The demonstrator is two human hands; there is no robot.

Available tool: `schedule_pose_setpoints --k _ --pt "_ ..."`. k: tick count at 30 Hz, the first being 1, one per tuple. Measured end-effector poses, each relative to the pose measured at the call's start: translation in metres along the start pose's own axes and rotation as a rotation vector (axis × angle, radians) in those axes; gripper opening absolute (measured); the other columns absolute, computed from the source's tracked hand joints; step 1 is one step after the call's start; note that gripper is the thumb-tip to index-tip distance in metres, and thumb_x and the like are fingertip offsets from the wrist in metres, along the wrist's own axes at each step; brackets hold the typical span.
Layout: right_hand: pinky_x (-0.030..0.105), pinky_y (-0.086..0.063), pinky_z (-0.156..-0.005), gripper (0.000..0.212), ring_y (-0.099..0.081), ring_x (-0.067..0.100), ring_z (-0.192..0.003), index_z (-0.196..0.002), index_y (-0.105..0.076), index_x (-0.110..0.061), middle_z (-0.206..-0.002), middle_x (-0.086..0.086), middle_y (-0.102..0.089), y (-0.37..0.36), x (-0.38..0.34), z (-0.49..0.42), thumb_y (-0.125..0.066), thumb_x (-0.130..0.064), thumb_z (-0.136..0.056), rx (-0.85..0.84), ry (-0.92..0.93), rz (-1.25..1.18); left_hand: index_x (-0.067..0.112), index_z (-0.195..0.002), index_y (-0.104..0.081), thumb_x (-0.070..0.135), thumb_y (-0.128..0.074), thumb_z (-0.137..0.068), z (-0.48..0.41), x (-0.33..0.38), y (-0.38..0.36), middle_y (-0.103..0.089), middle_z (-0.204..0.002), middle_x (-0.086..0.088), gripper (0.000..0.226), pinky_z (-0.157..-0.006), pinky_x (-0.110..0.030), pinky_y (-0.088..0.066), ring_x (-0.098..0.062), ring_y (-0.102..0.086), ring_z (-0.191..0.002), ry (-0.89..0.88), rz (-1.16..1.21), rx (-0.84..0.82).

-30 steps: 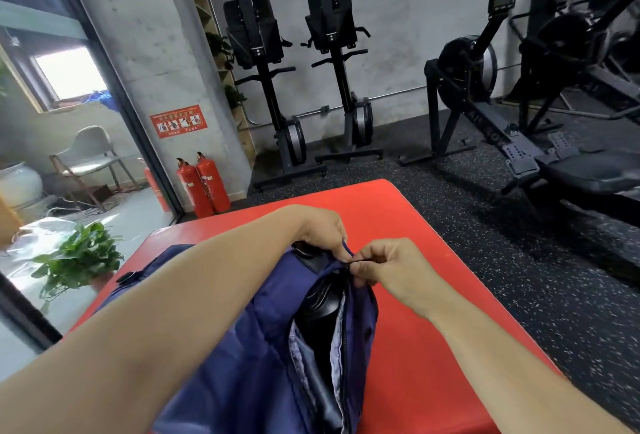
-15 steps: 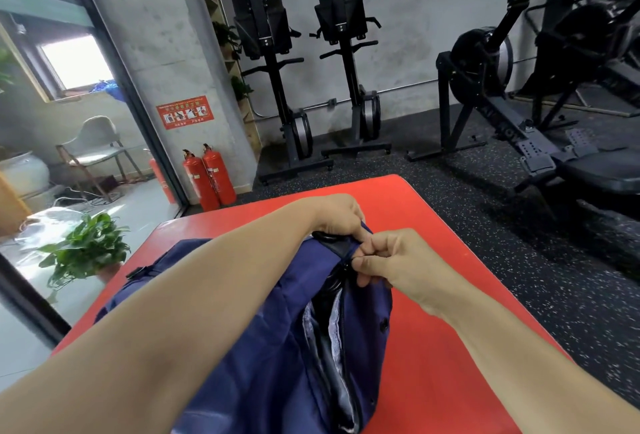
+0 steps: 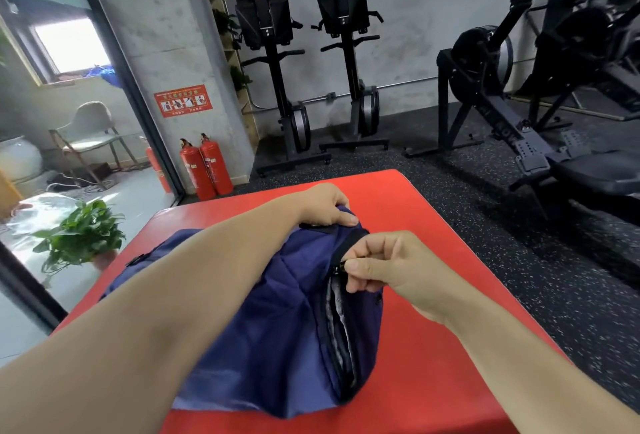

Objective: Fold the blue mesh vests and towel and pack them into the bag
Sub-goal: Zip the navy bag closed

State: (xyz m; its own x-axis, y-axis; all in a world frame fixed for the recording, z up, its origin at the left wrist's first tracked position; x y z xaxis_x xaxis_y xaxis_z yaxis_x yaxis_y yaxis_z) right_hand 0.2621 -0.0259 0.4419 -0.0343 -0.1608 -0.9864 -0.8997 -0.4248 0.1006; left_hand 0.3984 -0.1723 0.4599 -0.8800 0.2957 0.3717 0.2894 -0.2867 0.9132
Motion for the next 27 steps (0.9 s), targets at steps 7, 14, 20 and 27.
schedule_pose_setpoints --k 7,14,20,27 --pt "0.016 -0.046 -0.061 0.020 -0.058 0.008 -0.057 -0.078 -0.063 -0.009 -0.063 0.005 -0.065 0.002 0.003 0.005 -0.059 0.006 -0.090 0.066 0.010 0.150 0.014 -0.105 -0.070 0.051 -0.068 -0.085 0.061 0.034 0.025 -0.067 -0.104 0.002 0.042 -0.091 -0.032 -0.050 -0.016 -0.062 -0.097 0.027 0.004 0.221" --pt "0.046 -0.051 -0.078 0.021 -0.063 0.014 -0.065 -0.072 -0.066 -0.022 -0.063 -0.005 -0.069 -0.004 0.004 0.016 -0.068 -0.004 -0.083 0.237 0.106 0.410 0.014 -0.071 -0.054 0.073 -0.070 -0.054 0.130 0.027 -0.017 -0.055 -0.068 0.000 0.063 -0.068 -0.031 -0.046 -0.026 -0.055 -0.070 0.312 -0.002 0.256" --pt "0.031 -0.032 -0.092 0.004 -0.059 0.012 -0.075 -0.077 -0.075 -0.029 -0.067 -0.008 -0.068 -0.001 0.003 0.035 -0.075 -0.026 -0.079 0.442 0.131 0.617 0.002 -0.063 -0.041 0.054 -0.087 -0.058 0.129 0.030 -0.038 -0.032 -0.055 -0.004 0.070 -0.065 -0.031 -0.029 -0.023 -0.035 -0.054 0.396 0.289 0.343" --pt "0.050 -0.018 -0.108 0.006 -0.055 0.005 -0.096 -0.080 -0.076 -0.028 -0.080 -0.015 -0.069 -0.006 -0.001 0.040 -0.071 -0.026 -0.084 0.475 0.165 0.836 0.017 -0.069 -0.054 0.063 -0.080 -0.058 0.119 0.024 -0.045 -0.046 -0.063 0.002 0.053 -0.085 -0.045 -0.039 -0.037 -0.058 -0.081 0.338 0.237 0.378"
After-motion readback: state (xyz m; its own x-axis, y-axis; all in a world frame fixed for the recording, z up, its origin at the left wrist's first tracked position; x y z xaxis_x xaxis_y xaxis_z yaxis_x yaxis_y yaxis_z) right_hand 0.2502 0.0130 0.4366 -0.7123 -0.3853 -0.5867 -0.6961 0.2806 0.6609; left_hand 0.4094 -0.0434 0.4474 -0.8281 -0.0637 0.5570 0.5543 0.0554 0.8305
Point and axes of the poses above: each hand's wrist, its own z-axis away from the middle knuckle, its own y-axis out of the back of the hand, x = y × z, the point moved 3 cm from there along -z, towards the middle knuckle
